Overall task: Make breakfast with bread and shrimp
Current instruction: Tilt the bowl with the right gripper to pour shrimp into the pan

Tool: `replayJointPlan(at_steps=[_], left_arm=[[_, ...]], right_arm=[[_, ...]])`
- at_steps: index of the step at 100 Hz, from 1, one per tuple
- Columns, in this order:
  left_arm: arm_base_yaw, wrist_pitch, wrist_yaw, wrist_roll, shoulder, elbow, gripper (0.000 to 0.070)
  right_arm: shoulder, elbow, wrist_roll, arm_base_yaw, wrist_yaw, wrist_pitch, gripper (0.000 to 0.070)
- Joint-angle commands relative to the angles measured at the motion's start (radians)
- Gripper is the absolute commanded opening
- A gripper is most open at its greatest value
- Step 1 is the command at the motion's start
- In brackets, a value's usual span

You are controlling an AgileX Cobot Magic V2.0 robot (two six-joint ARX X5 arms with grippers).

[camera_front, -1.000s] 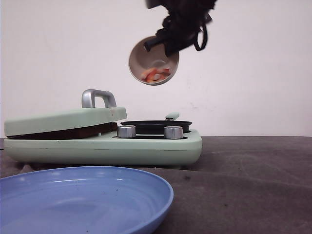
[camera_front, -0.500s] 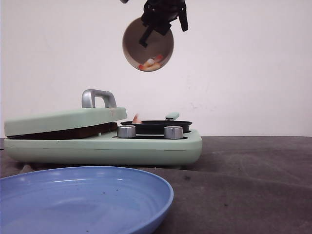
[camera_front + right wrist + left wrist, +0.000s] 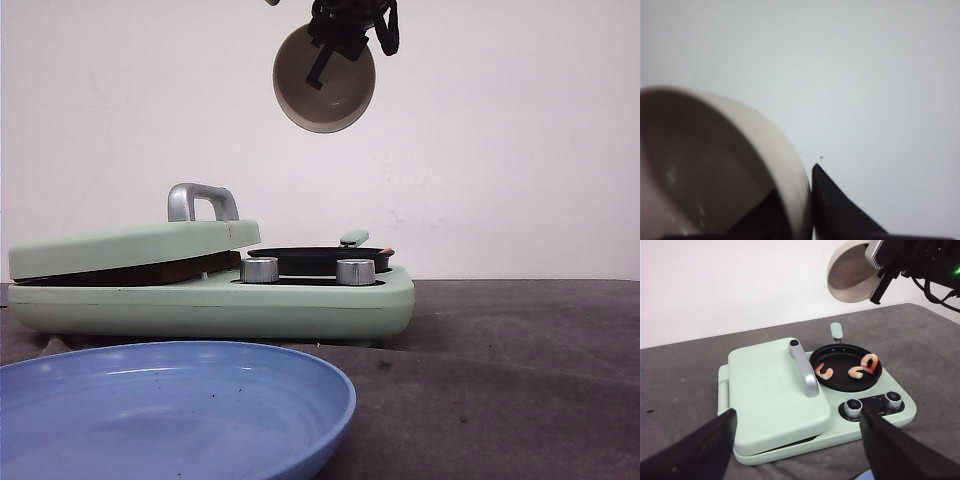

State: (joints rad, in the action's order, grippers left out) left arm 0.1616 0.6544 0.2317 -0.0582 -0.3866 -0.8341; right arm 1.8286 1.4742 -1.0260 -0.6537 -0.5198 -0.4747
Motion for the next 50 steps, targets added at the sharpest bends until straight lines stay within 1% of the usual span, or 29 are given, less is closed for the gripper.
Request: replayJointPlan(at_steps=[1, 14, 32, 41, 50], left_arm=[[0.001, -0.011, 0.001, -0.008, -0.003, -0.008, 0.0416], [0.001, -0.011, 0.001, -0.008, -0.003, -0.008, 0.0416], [0.001, -0.008, 0.001, -0.008, -0.003, -0.008, 0.0416], [0.001, 0.005, 0.001, -0.008, -0.003, -0.008, 0.0416], [0.001, 0.021, 0.001, -0.008, -0.003, -0.008, 0.0416]], right_arm=[[0.023, 0.014, 0.063, -0.007, -0.011, -0.003, 0.0], [0.023, 0.014, 0.172, -0.007, -0.042, 0.043, 0.0], [0.023, 0.014, 0.311, -0.002, -0.119, 0.126, 0.0], [0.014, 0.014, 0.377, 0.009, -0.139, 0.191, 0.0], [-0.005, 0.014, 0.472, 0.028, -0.139, 0.288, 0.0]])
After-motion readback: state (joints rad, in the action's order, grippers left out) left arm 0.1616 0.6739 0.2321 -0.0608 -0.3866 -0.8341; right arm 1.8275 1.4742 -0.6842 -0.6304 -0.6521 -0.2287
